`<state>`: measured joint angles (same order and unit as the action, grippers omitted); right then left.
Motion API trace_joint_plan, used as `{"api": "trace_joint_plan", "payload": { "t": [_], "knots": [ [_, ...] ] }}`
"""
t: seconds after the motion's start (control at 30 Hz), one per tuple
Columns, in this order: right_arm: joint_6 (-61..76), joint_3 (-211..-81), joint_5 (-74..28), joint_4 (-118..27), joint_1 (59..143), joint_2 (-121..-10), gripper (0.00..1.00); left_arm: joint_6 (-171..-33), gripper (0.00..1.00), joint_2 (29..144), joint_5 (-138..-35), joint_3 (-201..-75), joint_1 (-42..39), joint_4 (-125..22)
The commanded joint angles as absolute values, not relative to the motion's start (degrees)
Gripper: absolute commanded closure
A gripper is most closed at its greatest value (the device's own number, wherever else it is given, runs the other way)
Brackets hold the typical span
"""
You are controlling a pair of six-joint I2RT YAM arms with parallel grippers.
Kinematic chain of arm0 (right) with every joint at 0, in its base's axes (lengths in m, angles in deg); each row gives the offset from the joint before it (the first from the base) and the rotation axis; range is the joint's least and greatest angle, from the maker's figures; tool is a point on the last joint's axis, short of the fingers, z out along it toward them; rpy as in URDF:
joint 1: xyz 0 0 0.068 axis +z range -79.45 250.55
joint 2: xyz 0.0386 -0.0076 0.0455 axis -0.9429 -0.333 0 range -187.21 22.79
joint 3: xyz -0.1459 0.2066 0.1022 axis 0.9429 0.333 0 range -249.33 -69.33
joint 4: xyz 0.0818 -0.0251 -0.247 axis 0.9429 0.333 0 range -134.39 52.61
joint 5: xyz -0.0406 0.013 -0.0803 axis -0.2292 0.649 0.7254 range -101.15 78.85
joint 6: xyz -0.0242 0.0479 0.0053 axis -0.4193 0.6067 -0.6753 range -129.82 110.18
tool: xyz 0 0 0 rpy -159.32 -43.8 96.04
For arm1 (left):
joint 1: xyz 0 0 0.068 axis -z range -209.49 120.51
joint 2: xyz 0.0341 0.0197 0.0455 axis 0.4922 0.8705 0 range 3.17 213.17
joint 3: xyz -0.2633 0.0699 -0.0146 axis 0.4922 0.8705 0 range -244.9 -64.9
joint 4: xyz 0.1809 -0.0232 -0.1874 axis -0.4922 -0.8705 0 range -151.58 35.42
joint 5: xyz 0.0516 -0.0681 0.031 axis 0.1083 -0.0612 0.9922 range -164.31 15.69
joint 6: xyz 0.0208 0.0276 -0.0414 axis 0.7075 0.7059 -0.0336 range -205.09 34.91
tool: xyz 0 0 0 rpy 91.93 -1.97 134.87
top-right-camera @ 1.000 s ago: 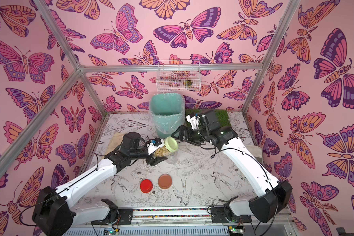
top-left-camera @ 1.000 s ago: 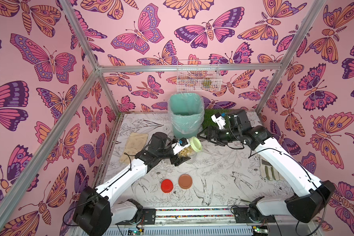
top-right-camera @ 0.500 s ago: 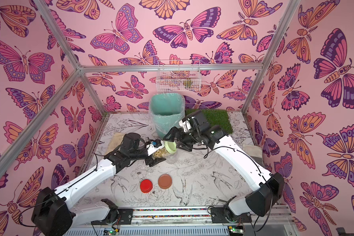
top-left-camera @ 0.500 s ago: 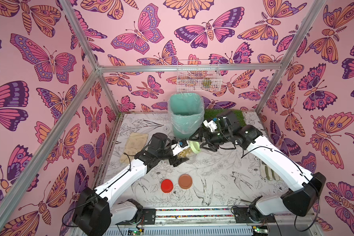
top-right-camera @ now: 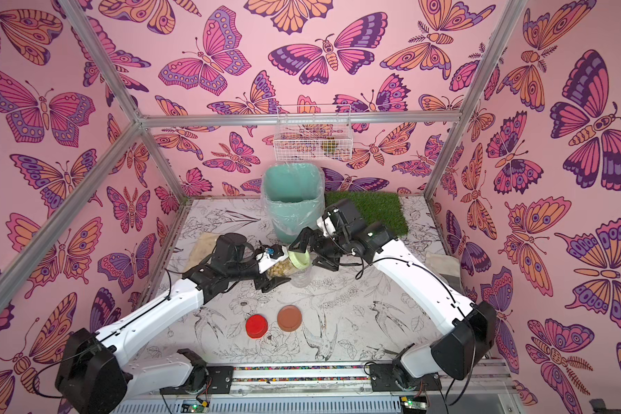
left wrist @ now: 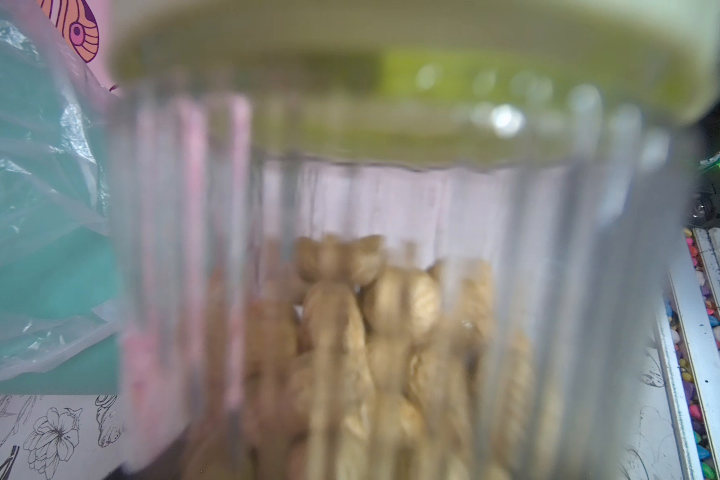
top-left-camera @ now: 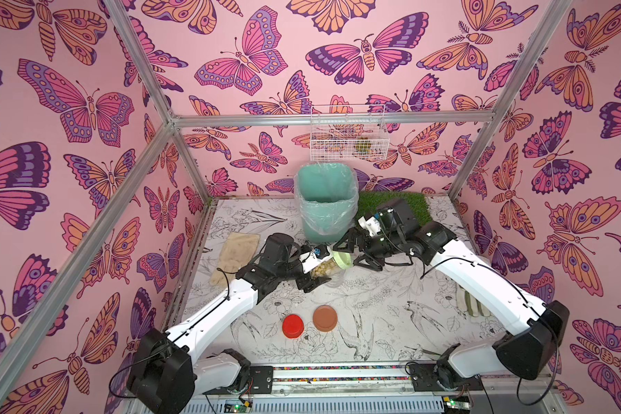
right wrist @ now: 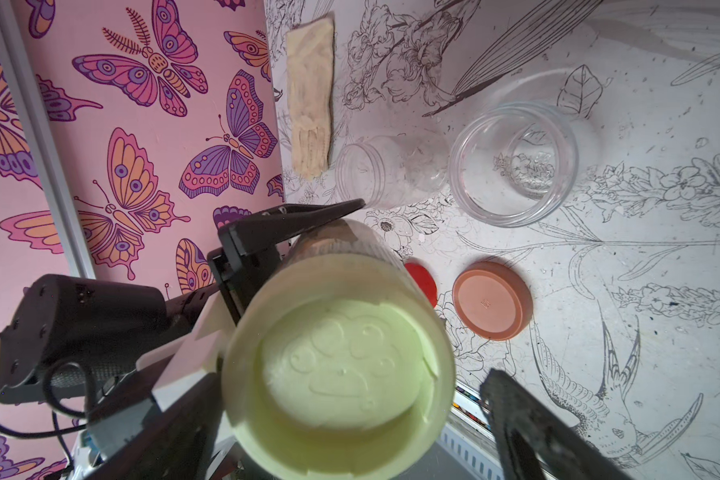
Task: Empty moldy peanuts from jars
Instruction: Unscrew the lid from the jar.
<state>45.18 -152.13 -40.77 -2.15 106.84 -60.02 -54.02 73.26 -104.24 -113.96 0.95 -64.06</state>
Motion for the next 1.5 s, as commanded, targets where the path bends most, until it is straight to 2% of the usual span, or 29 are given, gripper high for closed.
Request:
{"api": "trace_joint_plan", "payload": {
  "t": [0.0, 0.07, 0.3, 0.5, 0.57, 0.67, 0.87, 1.17, 1.4, 1.47],
  "knots": [
    [46.06, -151.69, -40.39, -3.06, 107.27, -59.03, 0.01, -54.06, 1.00, 72.34, -105.53, -115.70, 0.92, -60.05],
    [45.71, -151.77, -40.75, -3.17, 107.29, -59.45, 0.01, -54.24, 1.00, 72.34, -105.54, -115.79, 0.92, -59.97],
    [47.14, -149.64, -44.16, -8.49, 107.44, -60.22, 0.20, -55.03, 1.00, 72.76, -105.66, -115.87, 0.92, -59.44],
    [46.05, -148.99, -45.86, -9.82, 107.33, -60.45, 0.31, -55.90, 1.00, 73.12, -105.89, -115.94, 0.92, -58.82],
    [42.90, -149.25, -46.97, -9.74, 106.91, -60.62, 0.40, -56.45, 1.00, 73.25, -106.62, -115.95, 0.92, -58.81],
    [33.16, -149.87, -47.66, -8.28, 106.03, -60.54, 0.52, -57.11, 1.00, 73.40, -107.82, -115.78, 0.92, -58.82],
    [5.39, -151.39, -49.65, -2.79, 104.09, -60.71, 0.68, -58.58, 1.00, 73.04, -110.43, -115.61, 0.70, -58.86],
    [-34.82, -150.62, -55.87, 0.86, 102.00, -58.93, 0.72, -59.08, 1.00, 73.07, -114.15, -116.28, 0.18, -60.88],
    [-52.31, -152.63, -50.03, 2.10, 101.97, -58.46, 0.76, -58.64, 1.00, 73.59, -115.90, -116.99, -0.05, -62.44],
    [-55.00, -153.48, -49.12, 2.09, 102.01, -59.14, 0.73, -58.88, 1.00, 74.05, -116.83, -117.17, -0.04, -62.58]
  ]
}}
